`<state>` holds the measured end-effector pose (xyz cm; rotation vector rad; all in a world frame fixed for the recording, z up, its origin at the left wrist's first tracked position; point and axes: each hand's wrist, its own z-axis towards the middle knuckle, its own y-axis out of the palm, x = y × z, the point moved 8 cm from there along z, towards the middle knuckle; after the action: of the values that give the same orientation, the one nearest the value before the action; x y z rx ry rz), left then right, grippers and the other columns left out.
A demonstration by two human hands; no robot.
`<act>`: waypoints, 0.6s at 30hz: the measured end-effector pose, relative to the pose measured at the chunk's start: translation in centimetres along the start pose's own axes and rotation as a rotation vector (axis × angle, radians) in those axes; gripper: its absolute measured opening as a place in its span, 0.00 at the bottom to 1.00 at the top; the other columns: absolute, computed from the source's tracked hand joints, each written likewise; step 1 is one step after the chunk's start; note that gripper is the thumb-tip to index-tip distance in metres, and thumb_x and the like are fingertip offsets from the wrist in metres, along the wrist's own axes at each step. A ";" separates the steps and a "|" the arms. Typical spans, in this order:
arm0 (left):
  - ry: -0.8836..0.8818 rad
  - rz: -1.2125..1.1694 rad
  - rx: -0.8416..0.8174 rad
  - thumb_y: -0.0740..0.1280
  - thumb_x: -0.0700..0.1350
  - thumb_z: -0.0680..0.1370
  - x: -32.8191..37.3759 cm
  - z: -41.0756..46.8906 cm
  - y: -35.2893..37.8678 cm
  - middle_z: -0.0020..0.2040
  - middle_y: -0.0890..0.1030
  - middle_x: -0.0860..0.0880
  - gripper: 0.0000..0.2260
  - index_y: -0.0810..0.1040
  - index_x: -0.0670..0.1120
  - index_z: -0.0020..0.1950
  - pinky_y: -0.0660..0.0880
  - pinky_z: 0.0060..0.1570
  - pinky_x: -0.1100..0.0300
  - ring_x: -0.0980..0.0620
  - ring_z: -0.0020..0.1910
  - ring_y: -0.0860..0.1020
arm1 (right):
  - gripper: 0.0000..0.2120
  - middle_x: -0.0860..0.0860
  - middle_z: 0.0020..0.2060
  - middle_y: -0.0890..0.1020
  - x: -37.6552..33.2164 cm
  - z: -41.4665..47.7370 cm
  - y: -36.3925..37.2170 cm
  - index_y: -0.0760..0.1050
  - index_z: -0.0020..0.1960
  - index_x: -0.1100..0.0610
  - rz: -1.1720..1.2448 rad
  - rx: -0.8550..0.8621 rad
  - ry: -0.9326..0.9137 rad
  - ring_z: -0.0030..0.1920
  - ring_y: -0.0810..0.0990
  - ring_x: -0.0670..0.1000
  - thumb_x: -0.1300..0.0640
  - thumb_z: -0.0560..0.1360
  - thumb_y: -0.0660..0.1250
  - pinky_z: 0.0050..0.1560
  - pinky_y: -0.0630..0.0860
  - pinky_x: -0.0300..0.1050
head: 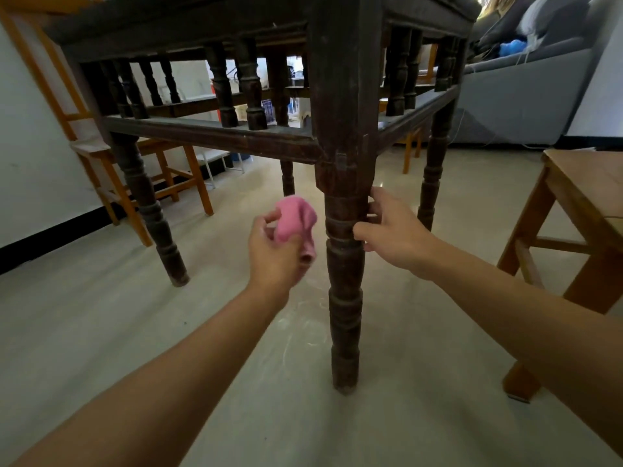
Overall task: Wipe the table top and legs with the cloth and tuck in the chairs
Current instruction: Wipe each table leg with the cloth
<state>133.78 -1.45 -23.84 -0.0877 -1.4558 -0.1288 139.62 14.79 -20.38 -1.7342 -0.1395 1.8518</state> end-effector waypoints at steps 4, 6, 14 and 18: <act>0.117 0.251 -0.179 0.68 0.37 0.75 -1.7 -2.1 3.3 0.49 0.78 0.52 0.12 0.72 0.48 0.54 0.82 0.41 0.56 0.51 0.47 0.81 | 0.30 0.52 0.67 0.74 0.2 -0.3 0.4 0.59 0.74 0.50 -0.027 0.008 -0.021 0.67 0.73 0.55 0.63 0.76 0.66 0.65 0.74 0.59; 0.022 0.444 -0.296 0.68 0.40 0.76 -4.0 -2.9 3.1 0.44 0.79 0.51 0.05 0.74 0.46 0.49 0.81 0.37 0.59 0.52 0.44 0.81 | 0.31 0.53 0.68 0.73 0.3 -0.2 0.4 0.59 0.75 0.50 -0.035 -0.002 -0.016 0.68 0.72 0.55 0.63 0.77 0.66 0.65 0.73 0.60; 0.052 0.337 -0.027 0.67 0.43 0.77 -4.0 -0.2 -0.1 0.44 0.80 0.50 0.04 0.77 0.45 0.52 0.77 0.36 0.66 0.57 0.41 0.80 | 0.38 0.51 0.76 0.60 -0.4 -1.2 -0.2 0.49 0.79 0.49 -0.138 0.233 -0.133 0.72 0.66 0.54 0.59 0.77 0.68 0.68 0.69 0.48; 0.012 0.623 -0.579 0.66 0.39 0.77 -9.5 -5.7 5.4 0.36 0.78 0.52 0.06 0.75 0.48 0.41 0.72 0.29 0.71 0.61 0.31 0.77 | 0.36 0.57 0.78 0.53 -3.4 -3.9 0.2 0.53 0.78 0.55 -0.491 0.415 -0.571 0.77 0.55 0.56 0.60 0.75 0.65 0.72 0.61 0.46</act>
<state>139.14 3.40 -33.80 -0.9979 -1.2808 -0.0358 143.17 11.77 -18.02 -0.7756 -0.3419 1.7822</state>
